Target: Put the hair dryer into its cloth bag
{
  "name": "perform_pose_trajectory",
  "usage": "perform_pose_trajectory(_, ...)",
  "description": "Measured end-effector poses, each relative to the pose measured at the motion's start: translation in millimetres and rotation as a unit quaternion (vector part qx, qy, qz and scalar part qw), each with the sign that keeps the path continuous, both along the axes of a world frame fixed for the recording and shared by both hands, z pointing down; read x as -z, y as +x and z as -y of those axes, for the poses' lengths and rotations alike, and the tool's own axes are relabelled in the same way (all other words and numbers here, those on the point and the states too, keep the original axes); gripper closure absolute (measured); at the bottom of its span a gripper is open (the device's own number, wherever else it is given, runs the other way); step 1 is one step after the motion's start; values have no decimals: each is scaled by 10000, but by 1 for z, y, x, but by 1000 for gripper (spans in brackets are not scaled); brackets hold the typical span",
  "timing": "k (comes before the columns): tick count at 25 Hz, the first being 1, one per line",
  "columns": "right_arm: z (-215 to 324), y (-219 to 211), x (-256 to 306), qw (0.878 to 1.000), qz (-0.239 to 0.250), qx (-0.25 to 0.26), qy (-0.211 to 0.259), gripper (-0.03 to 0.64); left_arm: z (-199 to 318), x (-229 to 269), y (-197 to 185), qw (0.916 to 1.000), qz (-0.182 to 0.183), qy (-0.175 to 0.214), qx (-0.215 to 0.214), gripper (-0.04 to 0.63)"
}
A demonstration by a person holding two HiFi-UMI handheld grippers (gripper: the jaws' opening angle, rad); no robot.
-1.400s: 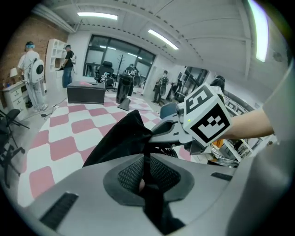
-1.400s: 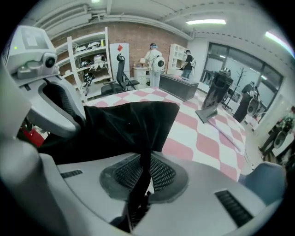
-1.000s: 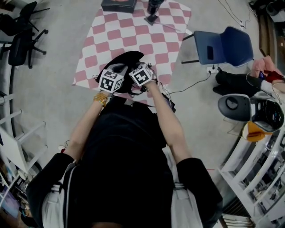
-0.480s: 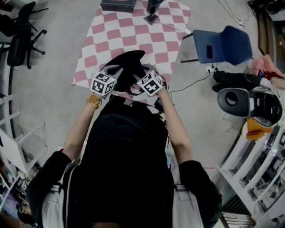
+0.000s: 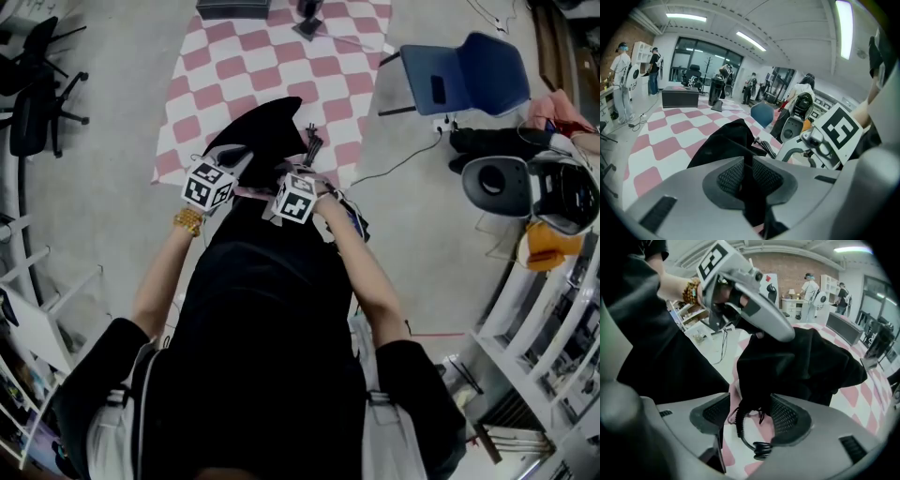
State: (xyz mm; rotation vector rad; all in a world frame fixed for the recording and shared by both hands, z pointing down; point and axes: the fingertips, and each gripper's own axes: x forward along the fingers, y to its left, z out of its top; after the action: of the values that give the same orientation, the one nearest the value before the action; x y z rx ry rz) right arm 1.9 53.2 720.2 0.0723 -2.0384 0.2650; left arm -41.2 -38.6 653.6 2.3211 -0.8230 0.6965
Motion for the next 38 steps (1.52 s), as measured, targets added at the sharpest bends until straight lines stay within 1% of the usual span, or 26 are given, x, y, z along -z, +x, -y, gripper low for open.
perform_pose_trajectory(3, 9, -7, -23, 9978, -484, -154, 416, 363, -7, -6, 4, 9999, -6, -62, -158, 548)
perform_pose_trajectory(4, 12, -9, -27, 9970, -556, -269, 461, 362, -9, -8, 5, 9997, -15, -92, -209, 548)
perform_pose_trajectory(7, 22, -15, -30, 9945, -487, -802, 461, 379, -12, -14, 6, 9992, -15, -169, -369, 548)
perform_pose_trajectory(9, 36, -13, -25, 9904, -424, -1096, 726, 416, -14, -18, 4, 9987, 27, -202, -474, 548)
perform_pose_trajectory(13, 82, 5, -15, 9769, -588, -1377, 1525, 463, -11, -26, -5, 9982, 74, -293, -511, 548)
perform_pose_trajectory(16, 121, 23, -6, 9638, -814, -1628, 1946, 468, -4, -25, -8, 9982, 98, -277, -520, 548)
perform_pose_trajectory(18, 139, 35, -2, 9533, -967, -1795, 2229, 466, 1, -20, -5, 9978, 163, -169, -612, 548)
perform_pose_trajectory(20, 147, 41, 1, 9473, -999, -1886, 2387, 453, 10, -11, 0, 9972, 236, 35, -715, 548)
perform_pose_trajectory(22, 144, 42, 7, 9476, -823, -1879, 2450, 452, 19, -1, 8, 9956, 310, 276, -836, 548)
perform_pose_trajectory(24, 134, 52, 15, 9490, -653, -1808, 2500, 417, 23, -1, 15, 9916, 521, 492, -1079, 546)
perform_pose_trajectory(26, 122, 68, 18, 9515, -603, -1727, 2473, 383, 19, -13, 16, 9842, 875, 546, -1436, 532)
perform_pose_trajectory(28, 114, 83, 11, 9553, -644, -1654, 2363, 364, 13, -28, 15, 9780, 1131, 474, -1685, 494)
perform_pose_trajectory(30, 113, 88, 1, 9575, -660, -1641, 2279, 360, 11, -39, 16, 9757, 1261, 414, -1746, 464)
perform_pose_trajectory(33, 122, 77, -12, 9572, -665, -1673, 2265, 360, 14, -47, 21, 9745, 1398, 434, -1702, 458)
perform_pose_trajectory(35, 131, 69, -20, 9538, -769, -1753, 2316, 362, 17, -49, 24, 9730, 1501, 476, -1685, 459)
perform_pose_trajectory(36, 136, 67, -24, 9514, -835, -1835, 2329, 372, 18, -51, 25, 9723, 1543, 478, -1691, 459)
perform_pose_trajectory(38, 141, 65, -30, 9483, -875, -2063, 2248, 491, 21, -56, 28, 9715, 1604, 464, -1680, 465)
